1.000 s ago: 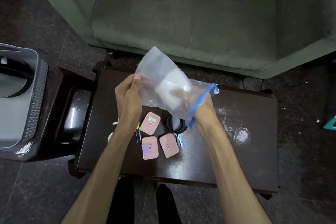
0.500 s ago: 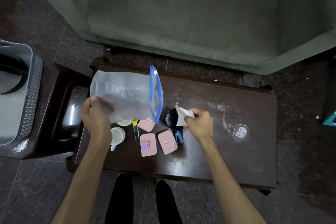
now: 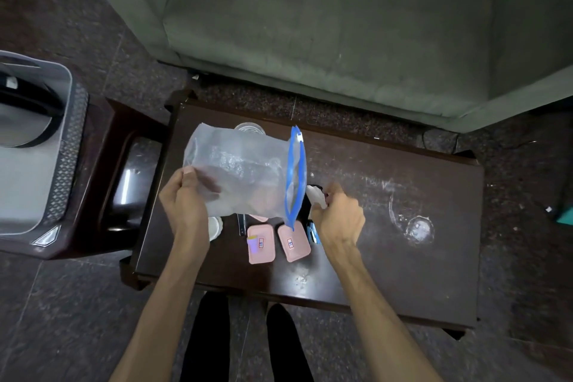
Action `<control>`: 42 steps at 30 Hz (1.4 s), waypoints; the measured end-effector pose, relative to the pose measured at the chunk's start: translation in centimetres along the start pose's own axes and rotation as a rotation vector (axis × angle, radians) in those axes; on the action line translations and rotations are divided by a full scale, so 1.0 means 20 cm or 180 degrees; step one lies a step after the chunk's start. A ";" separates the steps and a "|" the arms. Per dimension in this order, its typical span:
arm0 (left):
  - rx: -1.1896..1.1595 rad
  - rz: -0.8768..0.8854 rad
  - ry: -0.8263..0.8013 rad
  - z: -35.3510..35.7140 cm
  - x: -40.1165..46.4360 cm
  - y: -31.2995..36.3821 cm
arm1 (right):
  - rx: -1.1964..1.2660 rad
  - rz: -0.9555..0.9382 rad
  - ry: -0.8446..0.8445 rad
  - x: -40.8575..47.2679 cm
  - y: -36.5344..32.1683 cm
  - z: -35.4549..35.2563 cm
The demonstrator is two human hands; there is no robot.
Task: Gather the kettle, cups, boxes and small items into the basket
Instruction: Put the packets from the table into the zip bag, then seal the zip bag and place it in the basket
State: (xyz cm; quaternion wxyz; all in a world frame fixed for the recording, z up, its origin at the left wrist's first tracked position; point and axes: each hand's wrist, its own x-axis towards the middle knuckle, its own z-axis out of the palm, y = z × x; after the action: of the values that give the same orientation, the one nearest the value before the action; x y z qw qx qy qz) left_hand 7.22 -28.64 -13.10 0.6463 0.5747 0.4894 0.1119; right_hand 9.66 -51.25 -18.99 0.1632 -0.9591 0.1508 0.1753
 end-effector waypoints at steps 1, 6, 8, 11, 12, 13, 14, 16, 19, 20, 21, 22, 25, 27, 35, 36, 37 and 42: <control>-0.0069 -0.0044 0.0004 0.00 -0.01 0.01 | 0.0034 0.0004 -0.0006 -0.01 0.02 0.01; -0.0318 -0.0377 -0.0048 0.01 -0.04 0.02 | 0.0393 0.0218 -0.0055 -0.04 0.04 -0.02; -0.0408 -0.0529 -0.0090 0.00 -0.05 0.01 | 0.0830 0.0378 0.0222 -0.11 0.01 -0.06; -0.0626 -0.0723 -0.0206 -0.01 -0.07 0.01 | 0.2714 0.0818 -0.0599 -0.26 -0.13 -0.14; -0.0656 -0.0770 -0.0272 -0.01 -0.09 0.01 | 0.3433 0.0930 -0.1224 -0.30 -0.19 -0.17; -0.0645 -0.0794 -0.0355 -0.01 -0.10 0.02 | 0.3971 0.1010 -0.1733 -0.32 -0.25 -0.20; -0.0612 -0.0797 -0.0447 -0.01 -0.12 0.02 | 0.4279 0.1009 -0.2058 -0.33 -0.31 -0.23; -0.0529 -0.0737 -0.0657 -0.02 -0.15 0.03 | 0.4486 0.0883 -0.2218 -0.33 -0.43 -0.26; -0.0350 -0.0620 -0.0891 -0.10 -0.15 0.04 | 0.4483 0.1184 -0.1687 -0.30 -0.60 -0.29; -0.0241 -0.0593 -0.0997 -0.13 -0.14 0.05 | 0.4517 0.1271 -0.1507 -0.28 -0.63 -0.29; -0.0127 -0.0586 -0.1045 -0.17 -0.13 0.05 | 0.4557 0.1297 -0.1396 -0.27 -0.65 -0.30; -0.0118 -0.0586 -0.0996 -0.21 -0.10 0.06 | 0.4561 0.1274 -0.1372 -0.26 -0.67 -0.30; -0.0518 -0.0971 -0.0542 -0.36 0.05 0.14 | 0.4376 0.1054 -0.1506 -0.25 -0.69 -0.31; -0.0395 -0.1176 -0.0905 -0.46 0.18 0.22 | 0.4092 0.0844 -0.1551 -0.24 -0.69 -0.30; 0.0744 -0.0774 -0.2240 -0.46 0.42 0.37 | 0.3625 0.0230 -0.1854 -0.23 -0.79 -0.28; 0.0663 -0.0886 -0.2238 -0.46 0.42 0.36 | 0.3657 0.0234 -0.1853 -0.23 -0.81 -0.27; 0.0613 -0.0997 -0.2263 -0.47 0.41 0.34 | 0.3698 0.0239 -0.1851 -0.24 -0.83 -0.26; 0.0068 -0.1052 -0.1806 -0.50 0.40 0.31 | 0.3741 0.0150 -0.1910 -0.24 -0.87 -0.20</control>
State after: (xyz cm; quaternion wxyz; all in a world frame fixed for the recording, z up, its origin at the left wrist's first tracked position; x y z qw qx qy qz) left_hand 6.08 -14.68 -10.51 0.7602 0.5025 0.3776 -0.1643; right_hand 12.63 -35.87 -9.00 0.6906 -0.6163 0.1903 0.3270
